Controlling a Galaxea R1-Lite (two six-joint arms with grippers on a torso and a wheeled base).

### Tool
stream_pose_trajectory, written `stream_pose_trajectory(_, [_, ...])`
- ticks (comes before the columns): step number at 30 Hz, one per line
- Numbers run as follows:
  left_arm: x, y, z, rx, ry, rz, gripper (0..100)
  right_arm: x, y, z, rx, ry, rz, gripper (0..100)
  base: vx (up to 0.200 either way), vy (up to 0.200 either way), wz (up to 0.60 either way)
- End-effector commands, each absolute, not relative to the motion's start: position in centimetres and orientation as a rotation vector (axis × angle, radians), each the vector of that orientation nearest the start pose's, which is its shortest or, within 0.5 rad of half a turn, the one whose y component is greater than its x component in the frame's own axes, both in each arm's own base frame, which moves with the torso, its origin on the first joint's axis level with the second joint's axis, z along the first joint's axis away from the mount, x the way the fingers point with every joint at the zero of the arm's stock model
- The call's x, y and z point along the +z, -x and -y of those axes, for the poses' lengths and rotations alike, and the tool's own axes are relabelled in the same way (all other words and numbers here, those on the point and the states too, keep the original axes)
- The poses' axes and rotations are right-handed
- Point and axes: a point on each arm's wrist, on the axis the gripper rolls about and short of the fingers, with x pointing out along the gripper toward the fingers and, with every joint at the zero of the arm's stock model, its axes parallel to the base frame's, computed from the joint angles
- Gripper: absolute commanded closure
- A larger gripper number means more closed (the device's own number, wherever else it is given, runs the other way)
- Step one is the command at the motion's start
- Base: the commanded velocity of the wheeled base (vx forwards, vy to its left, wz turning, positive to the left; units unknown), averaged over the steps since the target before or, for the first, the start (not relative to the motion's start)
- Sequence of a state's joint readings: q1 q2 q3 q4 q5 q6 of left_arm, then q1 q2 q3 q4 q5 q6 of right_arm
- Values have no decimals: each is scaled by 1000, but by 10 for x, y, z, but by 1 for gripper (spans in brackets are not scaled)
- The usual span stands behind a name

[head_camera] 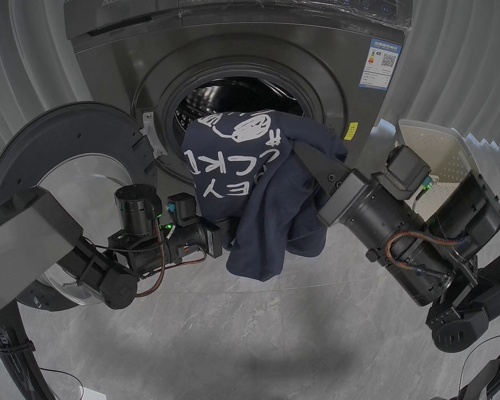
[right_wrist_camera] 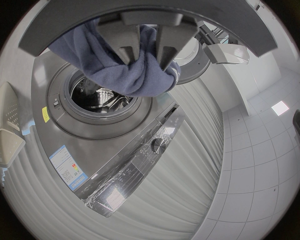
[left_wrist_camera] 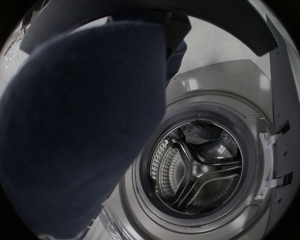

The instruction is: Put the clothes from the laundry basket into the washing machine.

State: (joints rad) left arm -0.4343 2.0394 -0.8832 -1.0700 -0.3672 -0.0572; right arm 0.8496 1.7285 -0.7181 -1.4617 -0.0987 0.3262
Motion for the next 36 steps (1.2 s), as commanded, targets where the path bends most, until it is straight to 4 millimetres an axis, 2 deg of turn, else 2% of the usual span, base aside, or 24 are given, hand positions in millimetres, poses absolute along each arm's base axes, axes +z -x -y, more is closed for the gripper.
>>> stream_pose_trajectory(1, [131, -334, 166, -803, 54, -98, 100, 230, -200, -218, 790, -508, 281, 100, 0, 0, 0])
stream_pose_trajectory(3, [134, -327, 162, -801, 59, -87, 100, 229, -201, -218, 785, -506, 278, 100, 0, 0, 0])
stream_pose_trajectory(7, [148, -295, 150, -809, 69, -70, 100, 220, -216, -215, 739, -485, 262, 100, 0, 0, 0])
stream_pose_trajectory(10, [163, -264, 143, -825, 72, -28, 100, 207, -231, -214, 701, -463, 236, 100, 0, 0, 0])
stream_pose_trajectory(11, [163, -264, 143, -825, 72, -28, 100, 207, -231, -214, 701, -463, 236, 100, 0, 0, 0])
stream_pose_trajectory(12, [175, -242, 140, -851, 78, 7, 100, 199, -237, -215, 691, -452, 213, 100, 0, 0, 0])
stream_pose_trajectory(13, [181, -230, 138, -865, 82, 24, 100, 195, -239, -215, 687, -448, 202, 0, 0, 0, 0])
stream_pose_trajectory(14, [188, -218, 136, -882, 89, 44, 100, 189, -244, -217, 678, -438, 187, 0, 0, 0, 0])
stream_pose_trajectory(15, [188, -218, 136, -882, 89, 44, 100, 189, -244, -217, 678, -438, 187, 0, 0, 0, 0])
stream_pose_trajectory(16, [200, -201, 135, -913, 106, 79, 100, 177, -248, -219, 669, -422, 155, 0, 0, 0, 0])
stream_pose_trajectory(17, [206, -194, 134, -929, 118, 100, 100, 172, -250, -220, 667, -415, 146, 0, 0, 0, 0])
stream_pose_trajectory(18, [206, -194, 134, -929, 118, 100, 100, 172, -250, -220, 667, -415, 146, 0, 0, 0, 0])
stream_pose_trajectory(19, [218, -181, 135, -964, 149, 123, 100, 159, -254, -224, 662, -391, 130, 0, 0, 0, 0])
stream_pose_trajectory(21, [226, -172, 136, -994, 170, 133, 100, 148, -257, -228, 660, -355, 123, 0, 0, 0, 0])
stream_pose_trajectory(24, [231, -170, 136, -1004, 187, 138, 100, 138, -258, -229, 662, -321, 107, 0, 0, 0, 0])
stream_pose_trajectory(26, [237, -171, 138, -1010, 212, 149, 100, 124, -251, -228, 678, -289, 53, 0, 0, 0, 0])
stream_pose_trajectory(29, [245, -172, 138, -1013, 240, 164, 100, 115, -246, -225, 683, -269, 14, 0, 0, 0, 0])
stream_pose_trajectory(36, [247, -179, 141, -958, 259, 165, 100, 101, -239, -217, 688, -229, -49, 0, 0, 0, 0])
